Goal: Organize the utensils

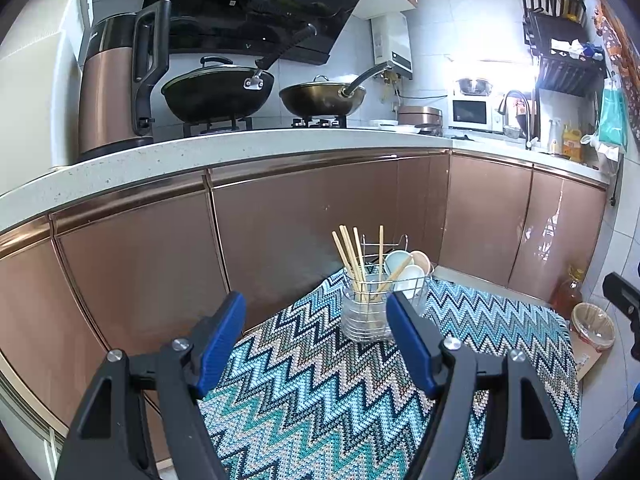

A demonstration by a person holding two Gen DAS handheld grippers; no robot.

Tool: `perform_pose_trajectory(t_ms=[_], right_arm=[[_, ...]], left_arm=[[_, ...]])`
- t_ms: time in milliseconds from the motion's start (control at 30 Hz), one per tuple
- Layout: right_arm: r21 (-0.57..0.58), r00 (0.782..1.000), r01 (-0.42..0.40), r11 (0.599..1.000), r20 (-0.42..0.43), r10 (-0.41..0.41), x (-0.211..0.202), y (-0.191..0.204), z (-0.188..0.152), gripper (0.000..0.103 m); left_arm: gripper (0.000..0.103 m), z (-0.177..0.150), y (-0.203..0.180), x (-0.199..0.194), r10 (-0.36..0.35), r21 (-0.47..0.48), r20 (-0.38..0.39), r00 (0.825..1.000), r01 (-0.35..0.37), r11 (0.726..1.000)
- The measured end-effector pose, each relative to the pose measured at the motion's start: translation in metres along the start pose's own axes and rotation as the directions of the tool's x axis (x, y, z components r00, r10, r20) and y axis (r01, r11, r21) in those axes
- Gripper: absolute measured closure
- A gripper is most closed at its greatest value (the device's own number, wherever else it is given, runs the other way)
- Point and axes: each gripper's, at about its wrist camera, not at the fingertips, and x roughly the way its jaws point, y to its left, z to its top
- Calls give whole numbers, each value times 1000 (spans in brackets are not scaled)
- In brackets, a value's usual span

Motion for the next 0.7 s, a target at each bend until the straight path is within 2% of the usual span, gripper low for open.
perform_pose_trajectory(t_ms=[700], right_arm=[[7, 1000, 13, 1000, -13, -13, 6, -2, -2, 0]], left_arm=[[32, -3, -4, 5, -9, 9, -12, 1000, 9, 1000]])
